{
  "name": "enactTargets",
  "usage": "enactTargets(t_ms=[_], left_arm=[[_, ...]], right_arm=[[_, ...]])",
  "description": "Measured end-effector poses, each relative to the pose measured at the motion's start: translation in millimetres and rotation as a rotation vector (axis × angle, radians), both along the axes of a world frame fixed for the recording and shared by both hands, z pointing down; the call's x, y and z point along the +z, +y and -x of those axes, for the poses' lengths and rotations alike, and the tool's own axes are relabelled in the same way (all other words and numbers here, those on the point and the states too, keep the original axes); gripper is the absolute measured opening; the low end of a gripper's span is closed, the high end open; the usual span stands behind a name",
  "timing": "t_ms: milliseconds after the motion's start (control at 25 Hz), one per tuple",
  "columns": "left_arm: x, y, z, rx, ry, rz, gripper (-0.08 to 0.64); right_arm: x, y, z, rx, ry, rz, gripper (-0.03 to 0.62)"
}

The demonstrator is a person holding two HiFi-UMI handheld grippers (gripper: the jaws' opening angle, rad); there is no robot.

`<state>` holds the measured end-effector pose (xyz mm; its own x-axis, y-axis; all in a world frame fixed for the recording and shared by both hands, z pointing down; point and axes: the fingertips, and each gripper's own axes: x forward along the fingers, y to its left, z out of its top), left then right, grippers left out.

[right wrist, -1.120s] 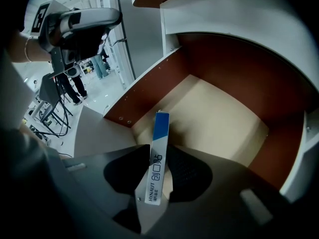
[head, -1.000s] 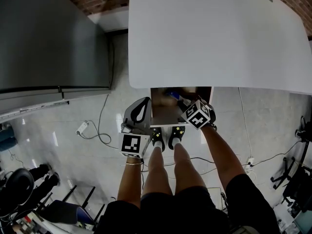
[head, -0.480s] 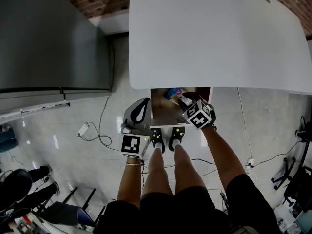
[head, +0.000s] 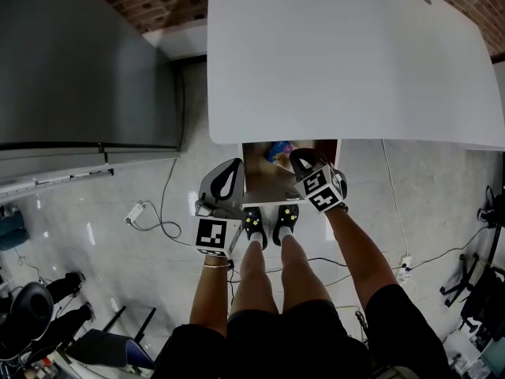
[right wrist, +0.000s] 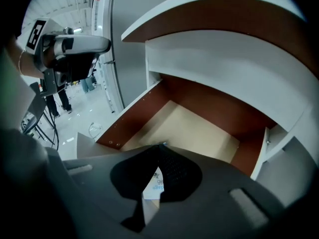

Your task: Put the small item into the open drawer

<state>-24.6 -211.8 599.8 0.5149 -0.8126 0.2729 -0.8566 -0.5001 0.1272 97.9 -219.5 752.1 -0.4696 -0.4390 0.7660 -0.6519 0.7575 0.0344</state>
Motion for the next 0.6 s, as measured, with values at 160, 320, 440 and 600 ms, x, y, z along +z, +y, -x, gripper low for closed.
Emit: enactTargets(t_ms=[160,320,440,600], left_arm=[[-8.2,0.3,-1.5,0.010,-0.005,-0.013,-0.003],[-17.9,1.5,-1.4,0.007,0.002,-0.019,-0.003],[-23.9,2.2,-2.0,0.014,0.000,-0.028,-0.003],[-29.7,5.7,-5.7,0.025,-0.012,-0.014,-0.003]], right_arm=[[-18.6,-4.6,-2.2,0.070,-0.063,-0.036,0.009],[-41.6,-8.5,-4.2,0.142,-0.131,-0.070,0.009],[-59.2,-9.3,-6.8,0.182,-0.168,-0.099,0.009],[-81.5,-6.8,-14.0,0.227,-0.209,-0.123,0.009]])
